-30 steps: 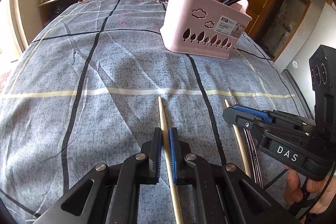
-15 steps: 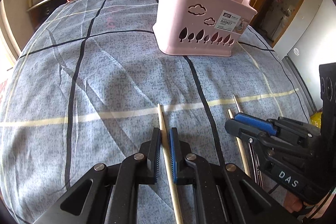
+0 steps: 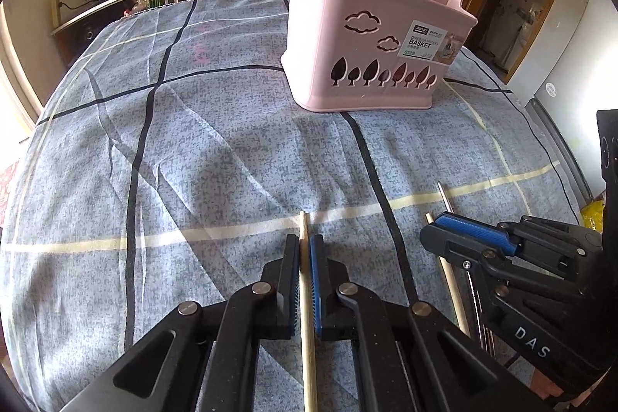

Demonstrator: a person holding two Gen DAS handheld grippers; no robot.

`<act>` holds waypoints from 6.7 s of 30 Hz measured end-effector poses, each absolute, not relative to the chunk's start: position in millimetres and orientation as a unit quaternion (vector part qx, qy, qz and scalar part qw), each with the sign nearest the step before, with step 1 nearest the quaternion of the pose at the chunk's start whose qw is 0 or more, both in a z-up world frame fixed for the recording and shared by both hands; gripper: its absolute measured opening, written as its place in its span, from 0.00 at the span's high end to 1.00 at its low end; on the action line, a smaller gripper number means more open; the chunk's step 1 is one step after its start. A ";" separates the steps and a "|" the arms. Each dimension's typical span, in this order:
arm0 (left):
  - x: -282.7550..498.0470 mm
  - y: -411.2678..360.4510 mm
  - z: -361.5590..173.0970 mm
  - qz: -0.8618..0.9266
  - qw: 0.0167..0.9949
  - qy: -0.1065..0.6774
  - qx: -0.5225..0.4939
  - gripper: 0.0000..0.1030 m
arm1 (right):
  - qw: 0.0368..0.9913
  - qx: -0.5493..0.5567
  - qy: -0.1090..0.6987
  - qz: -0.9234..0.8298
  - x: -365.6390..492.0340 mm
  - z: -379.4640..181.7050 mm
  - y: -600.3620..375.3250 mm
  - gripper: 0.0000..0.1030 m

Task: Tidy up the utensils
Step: 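Close the left tool on a wooden chopstick while the right tool grasps another, then lift both wooden chopsticks and carry them over the pink basket, then lower the wooden chopsticks into the basket and open both tools, then move both tools back toward the remaining metal chopsticks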

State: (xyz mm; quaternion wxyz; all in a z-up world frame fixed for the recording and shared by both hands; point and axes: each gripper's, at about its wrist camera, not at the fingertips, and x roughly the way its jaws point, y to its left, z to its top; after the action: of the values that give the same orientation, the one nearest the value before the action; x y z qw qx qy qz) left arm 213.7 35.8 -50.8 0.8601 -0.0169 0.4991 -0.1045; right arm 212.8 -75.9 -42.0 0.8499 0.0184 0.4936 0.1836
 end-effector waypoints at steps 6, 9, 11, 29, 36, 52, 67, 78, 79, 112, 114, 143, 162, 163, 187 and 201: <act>210.8 42.5 -44.0 -0.110 0.861 0.496 -0.033 0.95 | 0.844 0.032 0.500 0.191 215.5 -40.8 -80.6 0.94; 207.8 44.6 -33.5 -0.115 0.864 0.488 -0.040 0.95 | 0.847 0.040 0.493 0.196 212.4 -33.8 -84.5 0.94; 205.3 45.8 -24.3 -0.116 0.868 0.481 -0.042 0.95 | 0.850 0.045 0.485 0.202 210.7 -25.9 -86.9 0.94; 195.6 55.9 96.3 -0.130 0.920 0.367 -0.048 0.95 | 0.907 0.076 0.350 0.224 202.2 94.3 -112.5 0.96; 193.8 53.6 110.4 -0.134 0.926 0.350 -0.050 0.95 | 0.917 0.077 0.322 0.221 202.8 110.3 -121.6 0.96; 182.2 51.3 106.8 -0.140 0.918 0.366 -0.057 0.95 | 0.918 0.076 0.323 0.218 191.0 108.5 -135.9 0.96; 221.7 48.5 186.8 -0.146 0.938 0.307 -0.066 0.95 | 0.940 0.107 0.247 0.209 223.4 173.3 -155.5 0.96; 269.0 44.1 220.1 -0.136 0.949 0.277 -0.065 0.95 | 0.954 0.117 0.193 0.195 259.7 206.0 -152.3 0.96; 274.0 43.7 220.6 -0.135 0.950 0.274 -0.066 0.95 | 0.955 0.117 0.192 0.193 262.3 205.8 -151.3 0.96; 310.6 36.9 118.8 -0.143 0.928 0.332 -0.085 0.95 | 0.940 0.106 0.264 0.190 289.3 132.9 -132.4 0.96; 309.8 35.2 117.8 -0.139 0.929 0.335 -0.075 0.95 | 0.938 0.101 0.270 0.192 290.2 130.9 -131.0 0.96; 177.6 46.1 91.0 -0.132 0.939 0.309 -0.075 0.86 | 0.935 0.108 0.285 0.184 193.8 103.9 -175.0 0.91; 112.4 37.8 26.3 -0.124 0.922 0.358 -0.072 0.86 | 0.911 0.105 0.355 0.182 136.5 38.8 -171.0 0.91; 111.2 37.4 24.4 -0.124 0.922 0.360 -0.073 0.86 | 0.910 0.104 0.356 0.183 135.9 37.4 -169.6 0.90; 115.0 34.2 -17.7 -0.129 0.903 0.402 -0.086 0.86 | 0.860 0.061 0.467 0.193 148.9 -34.4 -121.4 0.90; 132.7 24.2 -27.0 -0.145 0.889 0.424 -0.097 0.86 | 0.862 0.031 0.473 0.180 151.6 -37.9 -119.6 0.91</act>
State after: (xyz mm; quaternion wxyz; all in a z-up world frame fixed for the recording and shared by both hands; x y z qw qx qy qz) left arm 132.7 24.2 -27.0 0.8886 -0.0972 0.4243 -0.1447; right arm 151.6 -119.6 -37.9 0.8617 0.0313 0.4734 0.1801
